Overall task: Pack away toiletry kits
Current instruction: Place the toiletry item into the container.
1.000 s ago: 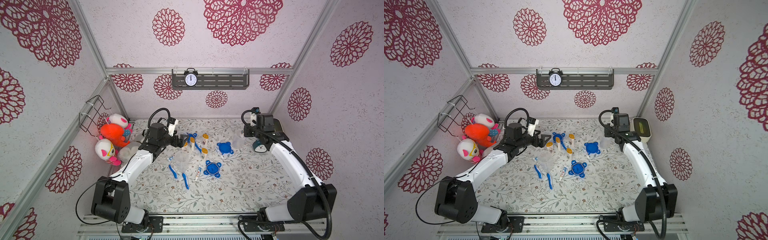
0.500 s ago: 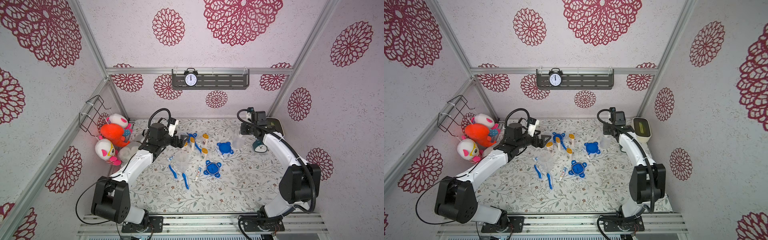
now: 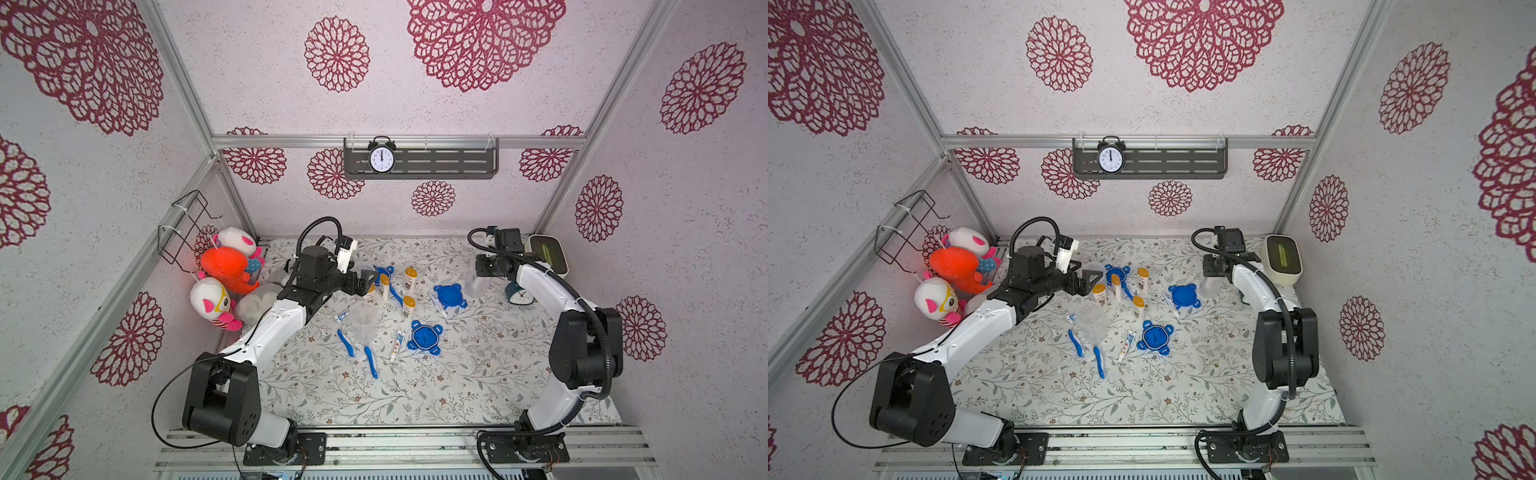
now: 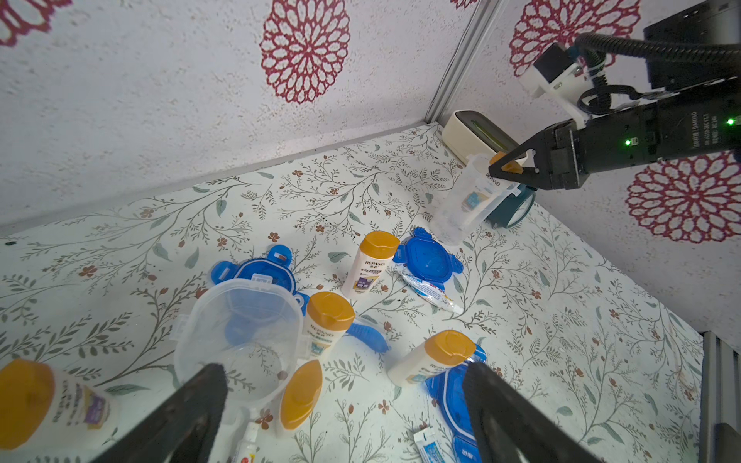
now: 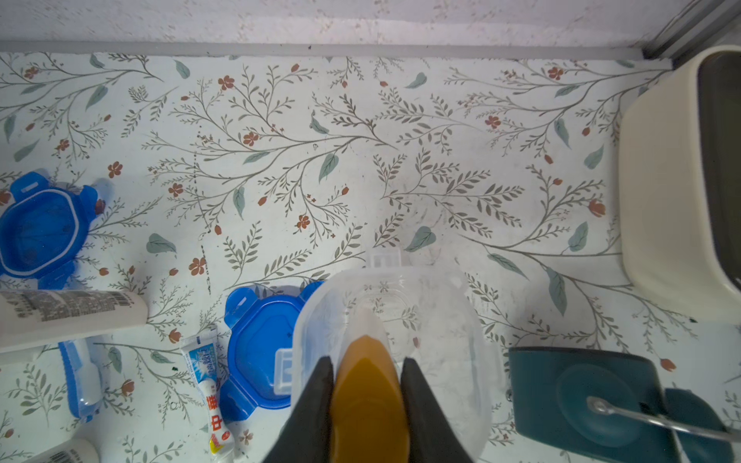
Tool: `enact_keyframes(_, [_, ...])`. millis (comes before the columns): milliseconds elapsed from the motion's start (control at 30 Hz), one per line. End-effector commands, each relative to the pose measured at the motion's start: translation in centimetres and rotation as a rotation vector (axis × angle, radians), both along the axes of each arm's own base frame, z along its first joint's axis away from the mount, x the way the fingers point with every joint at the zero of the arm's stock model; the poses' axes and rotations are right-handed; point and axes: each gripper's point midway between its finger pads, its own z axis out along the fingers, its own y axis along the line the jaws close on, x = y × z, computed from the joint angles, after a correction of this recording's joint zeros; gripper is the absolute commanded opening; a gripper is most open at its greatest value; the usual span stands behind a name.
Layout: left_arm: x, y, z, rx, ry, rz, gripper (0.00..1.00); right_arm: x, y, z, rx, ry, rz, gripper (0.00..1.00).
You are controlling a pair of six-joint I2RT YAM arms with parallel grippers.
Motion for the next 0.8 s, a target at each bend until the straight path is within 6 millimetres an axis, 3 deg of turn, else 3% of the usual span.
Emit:
enact_keyframes(0, [-0.4, -0.2, 0.0, 0.014, -0.018, -0.014, 0.96, 1.0, 0.1, 1.2, 0.025, -0.054, 0.004, 0.31])
enact_keyframes(200, [-0.5, -0.1, 0.0, 0.011, -0.015, -0.011, 0.96, 0.6, 0.1, 2.7, 0.028, -0.08, 0.001, 0.47])
enact_keyframes(400, [-0.6, 0.1, 0.4, 0.009, -0.023, 0.001, 0.96, -2.3, 0.7, 8.1, 0.061, -0.187, 0.046, 0.5])
enact_keyframes(567, [-0.7, 0.8, 0.3, 0.036, -0.041, 0.029, 0.97, -5.0, 5.6, 10.4, 0.197, -0.232, 0.28, 0.5])
enact_keyframes(767, [-1.1, 1.6, -0.5, 0.051, -0.015, 0.048, 0.97, -4.9, 13.5, 8.7, 0.191, -0.151, 0.525, 0.51])
